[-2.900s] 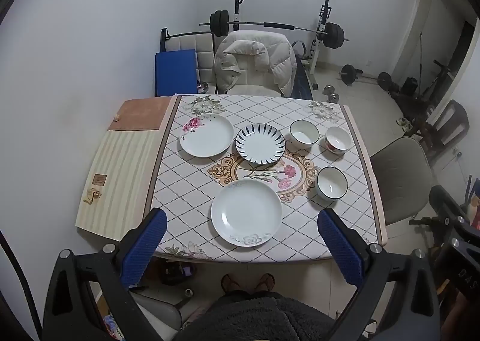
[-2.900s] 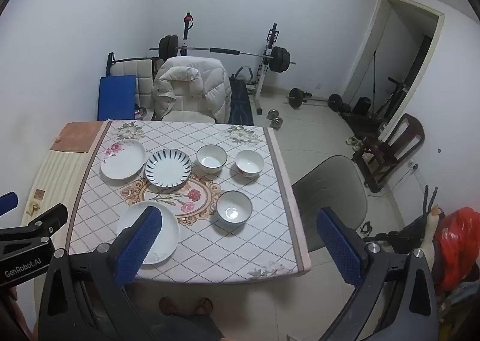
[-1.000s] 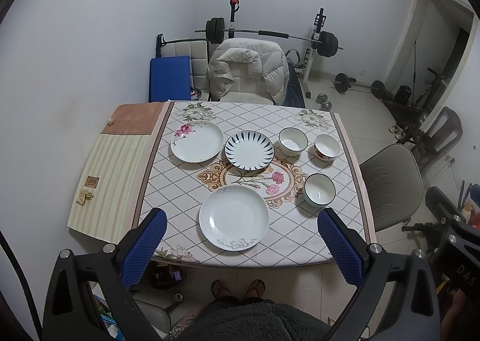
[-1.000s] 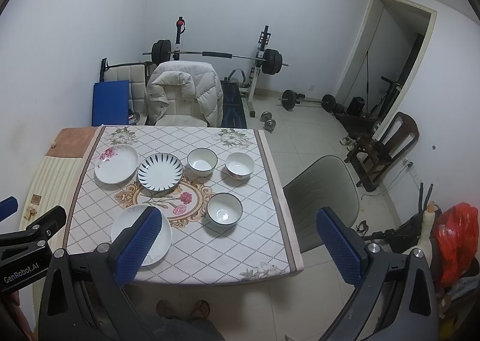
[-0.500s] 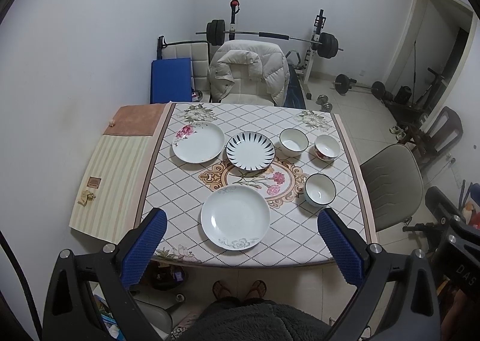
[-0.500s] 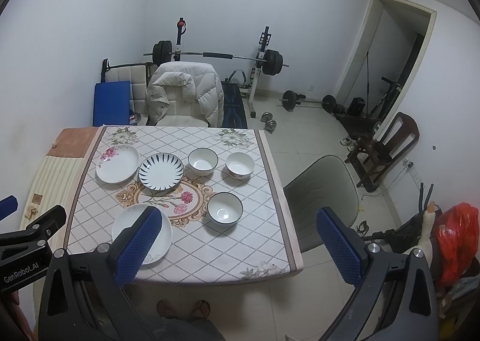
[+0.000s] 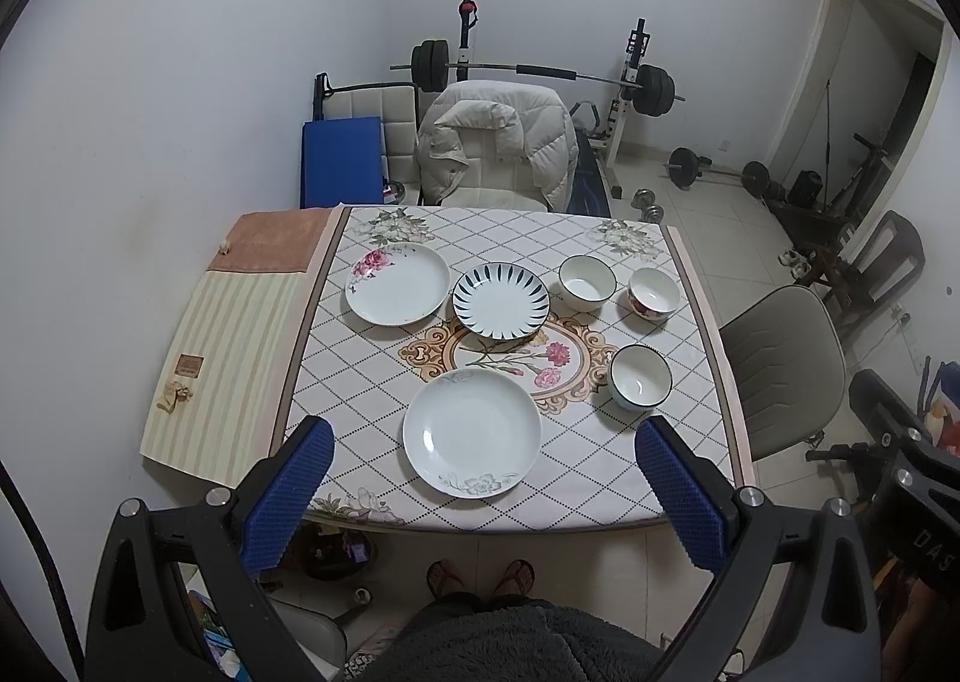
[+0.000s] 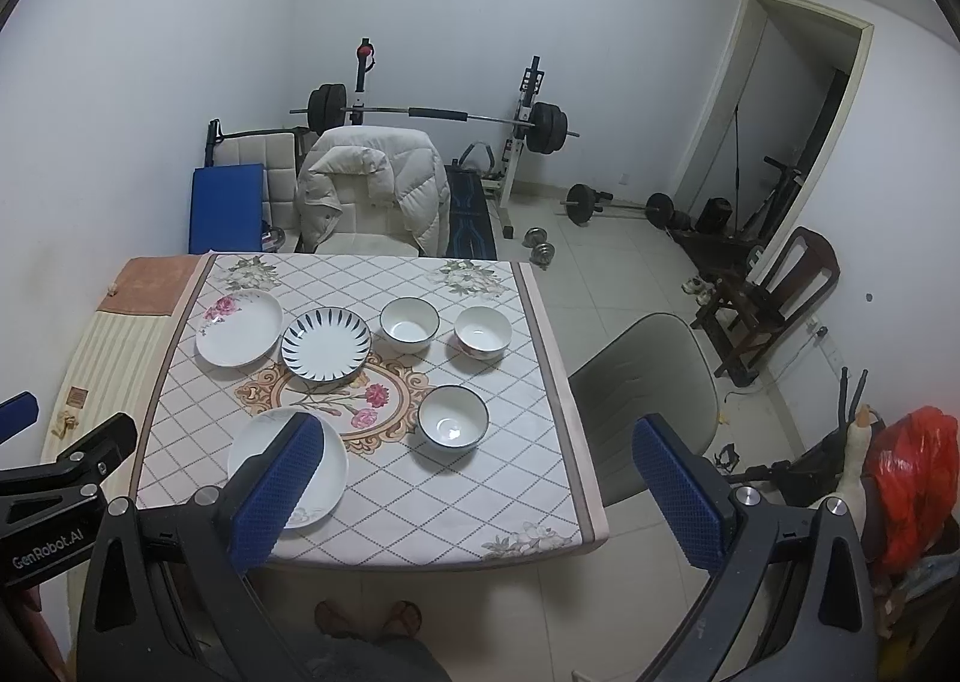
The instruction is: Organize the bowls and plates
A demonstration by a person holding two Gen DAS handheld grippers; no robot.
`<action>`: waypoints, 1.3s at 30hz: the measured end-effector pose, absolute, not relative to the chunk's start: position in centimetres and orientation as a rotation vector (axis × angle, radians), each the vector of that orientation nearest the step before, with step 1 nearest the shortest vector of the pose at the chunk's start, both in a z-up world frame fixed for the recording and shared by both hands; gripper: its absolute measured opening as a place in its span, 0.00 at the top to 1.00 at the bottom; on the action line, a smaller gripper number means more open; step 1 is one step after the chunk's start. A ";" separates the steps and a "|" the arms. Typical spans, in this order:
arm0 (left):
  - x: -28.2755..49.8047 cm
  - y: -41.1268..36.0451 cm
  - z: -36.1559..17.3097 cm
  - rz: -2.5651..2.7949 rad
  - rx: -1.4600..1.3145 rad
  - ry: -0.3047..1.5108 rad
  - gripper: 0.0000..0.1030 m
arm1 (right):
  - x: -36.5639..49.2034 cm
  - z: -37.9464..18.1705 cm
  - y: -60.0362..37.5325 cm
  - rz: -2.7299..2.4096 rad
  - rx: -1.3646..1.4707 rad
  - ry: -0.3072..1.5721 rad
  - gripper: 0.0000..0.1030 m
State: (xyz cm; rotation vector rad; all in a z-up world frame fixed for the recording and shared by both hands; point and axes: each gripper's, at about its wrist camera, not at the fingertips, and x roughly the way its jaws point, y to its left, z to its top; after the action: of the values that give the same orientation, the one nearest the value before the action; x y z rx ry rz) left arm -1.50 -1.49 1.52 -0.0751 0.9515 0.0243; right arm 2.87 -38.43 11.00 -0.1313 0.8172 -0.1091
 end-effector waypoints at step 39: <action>16.6 6.8 -31.3 0.049 -0.188 1.527 0.17 | 24.9 -25.2 -32.9 0.243 0.061 1.394 0.03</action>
State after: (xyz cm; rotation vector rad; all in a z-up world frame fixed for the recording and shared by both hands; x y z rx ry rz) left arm 16.64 6.84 -31.33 -0.1884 1.5275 0.0488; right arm 24.90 -32.92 -25.18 0.0605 1.3942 0.2431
